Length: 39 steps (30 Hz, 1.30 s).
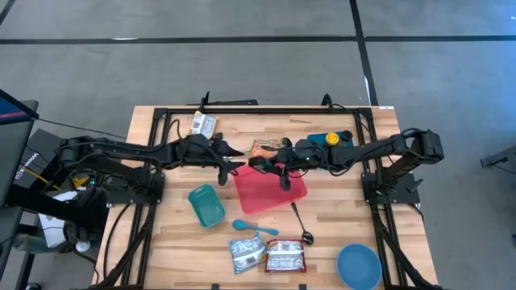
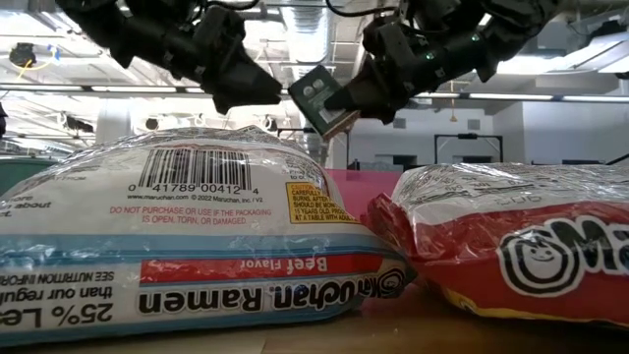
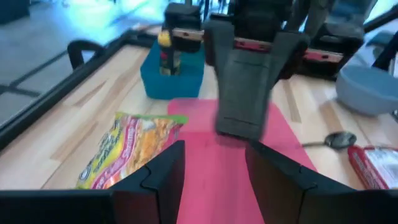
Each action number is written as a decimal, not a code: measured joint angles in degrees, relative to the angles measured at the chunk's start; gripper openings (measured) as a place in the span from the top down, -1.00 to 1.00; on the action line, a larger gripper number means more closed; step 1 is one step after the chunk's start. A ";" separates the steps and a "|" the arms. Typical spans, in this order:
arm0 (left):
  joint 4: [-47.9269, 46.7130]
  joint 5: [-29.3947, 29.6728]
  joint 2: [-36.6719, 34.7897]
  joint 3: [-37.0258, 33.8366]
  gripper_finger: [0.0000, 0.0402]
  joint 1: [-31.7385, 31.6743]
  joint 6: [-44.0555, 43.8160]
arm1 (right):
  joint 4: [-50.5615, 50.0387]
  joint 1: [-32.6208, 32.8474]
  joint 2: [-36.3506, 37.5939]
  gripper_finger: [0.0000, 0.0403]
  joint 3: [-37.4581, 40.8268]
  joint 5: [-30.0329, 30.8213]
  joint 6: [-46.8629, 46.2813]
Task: Pick & Place Food Item
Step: Put the green seasoning can into the blue bin
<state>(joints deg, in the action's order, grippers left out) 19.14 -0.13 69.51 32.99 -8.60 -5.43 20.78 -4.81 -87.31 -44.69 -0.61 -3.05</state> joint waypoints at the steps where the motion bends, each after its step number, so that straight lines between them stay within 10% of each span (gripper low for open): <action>1: 2.18 -0.90 -0.05 -0.88 0.18 0.00 -0.02 | 0.45 -0.23 0.00 0.47 0.00 0.50 0.00; 39: 17.39 -4.64 1.41 -2.75 -0.25 1.27 0.14 | 15.05 0.05 0.00 0.47 0.00 -5.59 -4.11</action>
<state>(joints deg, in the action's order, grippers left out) 36.53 -4.78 70.91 30.24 -7.33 -5.29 35.82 -4.76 -87.31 -44.69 -6.20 -7.16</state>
